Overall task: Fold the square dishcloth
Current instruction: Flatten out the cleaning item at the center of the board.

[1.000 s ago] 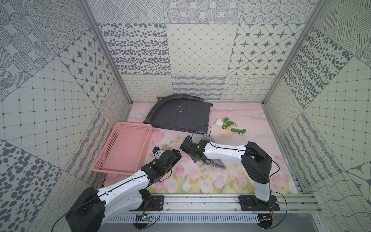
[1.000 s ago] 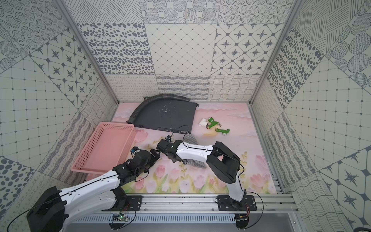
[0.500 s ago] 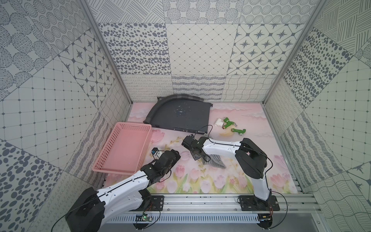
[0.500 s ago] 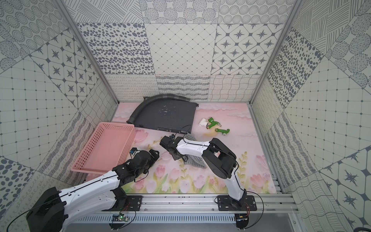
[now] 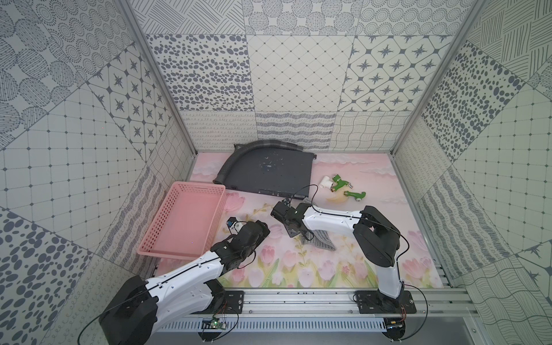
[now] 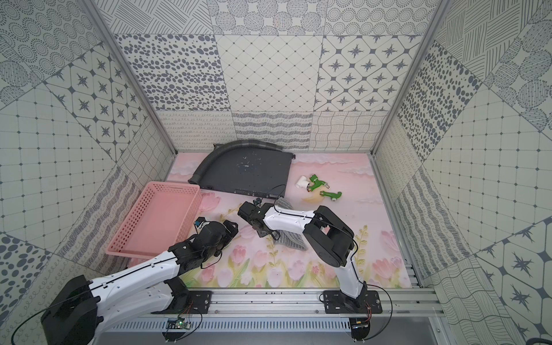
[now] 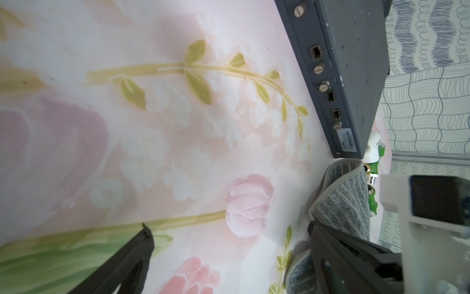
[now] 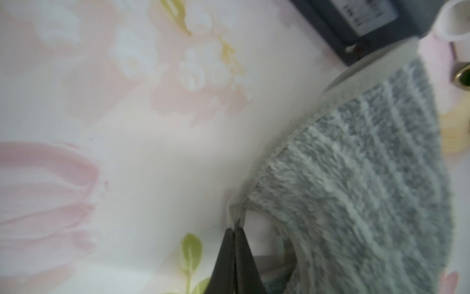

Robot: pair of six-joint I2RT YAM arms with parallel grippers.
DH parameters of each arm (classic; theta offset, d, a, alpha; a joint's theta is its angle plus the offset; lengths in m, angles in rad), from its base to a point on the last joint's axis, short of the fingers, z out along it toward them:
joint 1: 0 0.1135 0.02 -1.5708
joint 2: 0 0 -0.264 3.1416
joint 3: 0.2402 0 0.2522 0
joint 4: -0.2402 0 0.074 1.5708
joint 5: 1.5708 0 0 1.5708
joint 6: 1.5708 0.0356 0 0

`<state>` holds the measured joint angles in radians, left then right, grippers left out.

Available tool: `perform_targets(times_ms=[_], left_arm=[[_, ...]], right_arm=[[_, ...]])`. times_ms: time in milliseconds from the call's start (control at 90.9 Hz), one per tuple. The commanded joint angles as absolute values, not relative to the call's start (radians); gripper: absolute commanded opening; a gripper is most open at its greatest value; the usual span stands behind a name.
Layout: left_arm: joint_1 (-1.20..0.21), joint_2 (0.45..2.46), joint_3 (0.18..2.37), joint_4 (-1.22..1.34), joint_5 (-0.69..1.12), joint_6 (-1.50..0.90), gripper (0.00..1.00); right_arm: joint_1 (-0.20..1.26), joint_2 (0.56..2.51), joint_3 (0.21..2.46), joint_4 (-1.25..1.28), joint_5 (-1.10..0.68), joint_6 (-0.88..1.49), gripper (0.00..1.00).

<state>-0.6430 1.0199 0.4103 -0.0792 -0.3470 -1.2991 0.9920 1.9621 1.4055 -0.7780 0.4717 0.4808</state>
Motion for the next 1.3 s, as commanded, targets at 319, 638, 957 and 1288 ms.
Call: perform_targets(times_ms=[319,638,957,1288], left_arm=[[-0.708,1.261,0.636,0.012,-0.13,-0.916,0.89],[-0.883,1.596,0.892,-0.035,-0.067,-0.737,0.75],[-0.949,1.786,1.014,-0.148,-0.214,-0.745,0.64],[-0.95,1.668,0.965,-0.115,-0.237,-0.77,0.77]], right_arm=[[0.826,1.633,1.304,-0.784,0.602,0.519,0.0],[0.611,1.534,1.142,-0.764,0.583,0.529,0.0],[0.535,1.5,1.046,-0.706,0.52,0.526,0.0],[0.492,1.497,1.016,-0.696,0.523,0.523,0.0]])
